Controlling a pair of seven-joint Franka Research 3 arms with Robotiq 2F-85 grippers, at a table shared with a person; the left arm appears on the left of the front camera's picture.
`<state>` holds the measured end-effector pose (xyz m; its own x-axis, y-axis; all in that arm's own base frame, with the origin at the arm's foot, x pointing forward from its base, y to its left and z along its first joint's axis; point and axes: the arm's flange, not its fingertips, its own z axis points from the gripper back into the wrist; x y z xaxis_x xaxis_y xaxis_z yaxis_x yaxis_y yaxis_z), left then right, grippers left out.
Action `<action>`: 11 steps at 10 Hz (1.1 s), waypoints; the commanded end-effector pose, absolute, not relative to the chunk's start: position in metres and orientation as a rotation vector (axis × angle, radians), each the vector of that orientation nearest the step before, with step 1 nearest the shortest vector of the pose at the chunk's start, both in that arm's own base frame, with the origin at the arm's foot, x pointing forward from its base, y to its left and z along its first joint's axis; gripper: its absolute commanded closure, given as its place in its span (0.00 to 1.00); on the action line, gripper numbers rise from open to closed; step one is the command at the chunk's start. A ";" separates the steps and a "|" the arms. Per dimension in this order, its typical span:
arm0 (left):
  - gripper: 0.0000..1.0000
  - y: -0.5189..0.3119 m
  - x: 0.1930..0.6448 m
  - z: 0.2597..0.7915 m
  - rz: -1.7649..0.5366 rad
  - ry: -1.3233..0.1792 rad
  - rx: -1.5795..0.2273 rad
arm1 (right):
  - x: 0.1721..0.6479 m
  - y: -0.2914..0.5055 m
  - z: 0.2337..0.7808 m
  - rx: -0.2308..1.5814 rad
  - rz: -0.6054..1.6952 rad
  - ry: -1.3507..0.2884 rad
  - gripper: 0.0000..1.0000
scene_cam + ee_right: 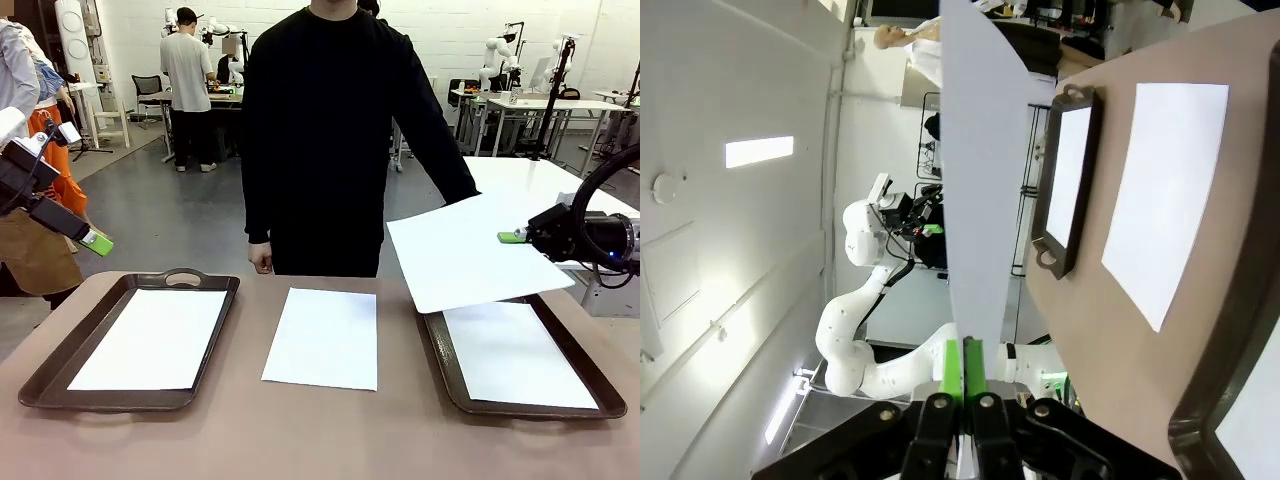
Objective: Sort the A4 documents.
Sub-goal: Place the A4 Paper in the designated Handle tray.
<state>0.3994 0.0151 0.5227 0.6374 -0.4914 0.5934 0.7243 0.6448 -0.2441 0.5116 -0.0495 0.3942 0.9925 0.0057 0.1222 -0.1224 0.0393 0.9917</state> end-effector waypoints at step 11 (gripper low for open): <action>0.00 0.016 0.399 0.522 -0.734 -0.515 -0.500 | 0.500 -0.089 0.316 1.357 -0.003 -0.085 0.99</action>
<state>0.3994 0.0153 0.5227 0.6376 -0.4912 0.5934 0.7241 0.6451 -0.2440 0.4982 -0.0847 0.3179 0.9976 -0.0594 0.0367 -0.0251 0.1863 0.9822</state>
